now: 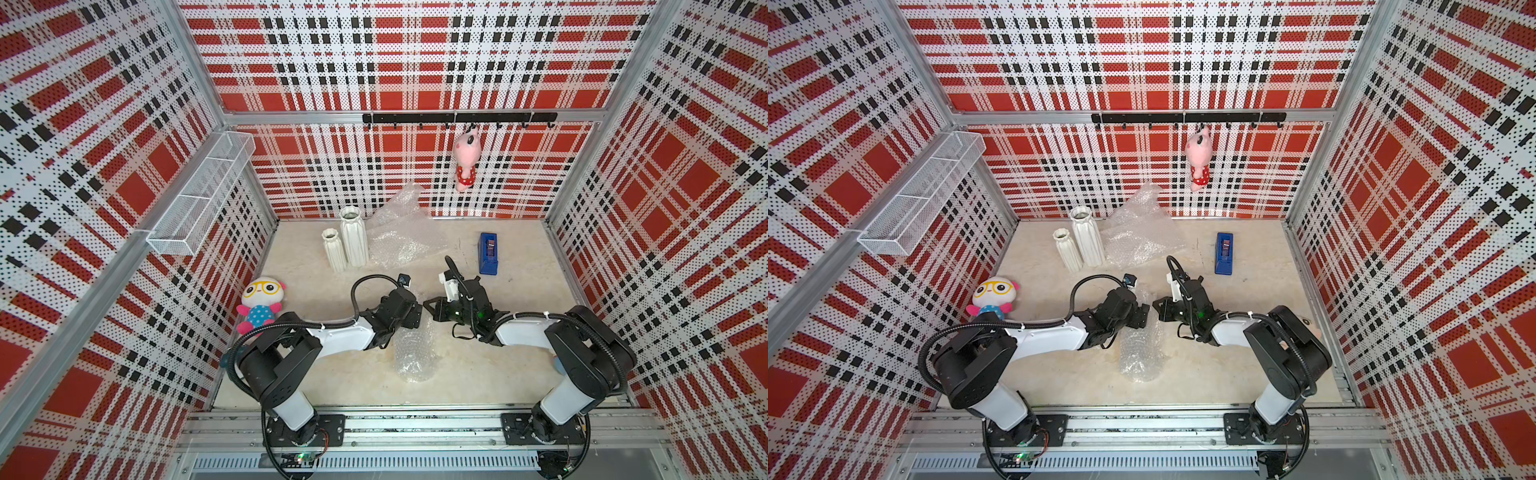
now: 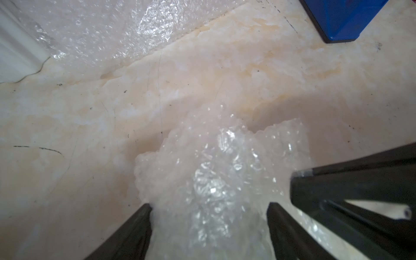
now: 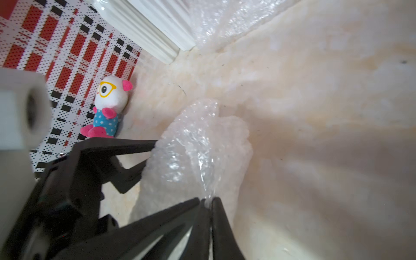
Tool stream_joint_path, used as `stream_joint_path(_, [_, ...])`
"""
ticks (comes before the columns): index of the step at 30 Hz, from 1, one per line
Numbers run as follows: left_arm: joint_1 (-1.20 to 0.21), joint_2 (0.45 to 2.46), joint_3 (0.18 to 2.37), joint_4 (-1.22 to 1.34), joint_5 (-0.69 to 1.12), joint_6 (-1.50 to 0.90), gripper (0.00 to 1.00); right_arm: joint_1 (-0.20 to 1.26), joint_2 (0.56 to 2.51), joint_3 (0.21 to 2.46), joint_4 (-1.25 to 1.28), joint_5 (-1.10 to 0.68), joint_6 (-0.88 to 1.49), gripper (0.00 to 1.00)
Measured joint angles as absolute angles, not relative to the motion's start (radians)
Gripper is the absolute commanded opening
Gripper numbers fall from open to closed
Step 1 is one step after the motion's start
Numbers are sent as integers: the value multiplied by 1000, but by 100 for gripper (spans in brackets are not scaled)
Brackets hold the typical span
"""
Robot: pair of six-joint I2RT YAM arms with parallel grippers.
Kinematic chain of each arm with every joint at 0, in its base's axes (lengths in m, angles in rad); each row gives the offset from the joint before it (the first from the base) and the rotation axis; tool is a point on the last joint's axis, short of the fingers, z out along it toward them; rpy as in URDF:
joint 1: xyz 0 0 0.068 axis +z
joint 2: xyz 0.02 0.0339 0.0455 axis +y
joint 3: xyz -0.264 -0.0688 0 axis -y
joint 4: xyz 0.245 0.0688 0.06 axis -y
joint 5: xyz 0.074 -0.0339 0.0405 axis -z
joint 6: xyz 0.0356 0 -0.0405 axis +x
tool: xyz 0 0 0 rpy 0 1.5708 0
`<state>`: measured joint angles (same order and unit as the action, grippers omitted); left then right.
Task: Wrap vases in bubble wrap
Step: Wrap the vase in bubble wrap.
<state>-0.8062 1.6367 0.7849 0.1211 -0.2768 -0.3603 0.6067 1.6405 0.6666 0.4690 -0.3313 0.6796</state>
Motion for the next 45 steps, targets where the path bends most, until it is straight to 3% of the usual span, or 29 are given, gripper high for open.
stream_joint_path(10, [-795, 1594, 739, 144, -249, -382, 80, 642, 1641, 696, 447, -329, 676, 7])
stream_joint_path(20, [-753, 1495, 672, 186, -124, -463, 99, 646, 1647, 717, 459, -316, 681, 7])
stream_joint_path(38, [-769, 1464, 656, 249, -60, -473, 100, 657, 1661, 717, 461, -310, 682, 7])
stream_joint_path(45, [-773, 1457, 656, 244, -75, -439, 95, 659, 1661, 717, 457, -309, 683, 7])
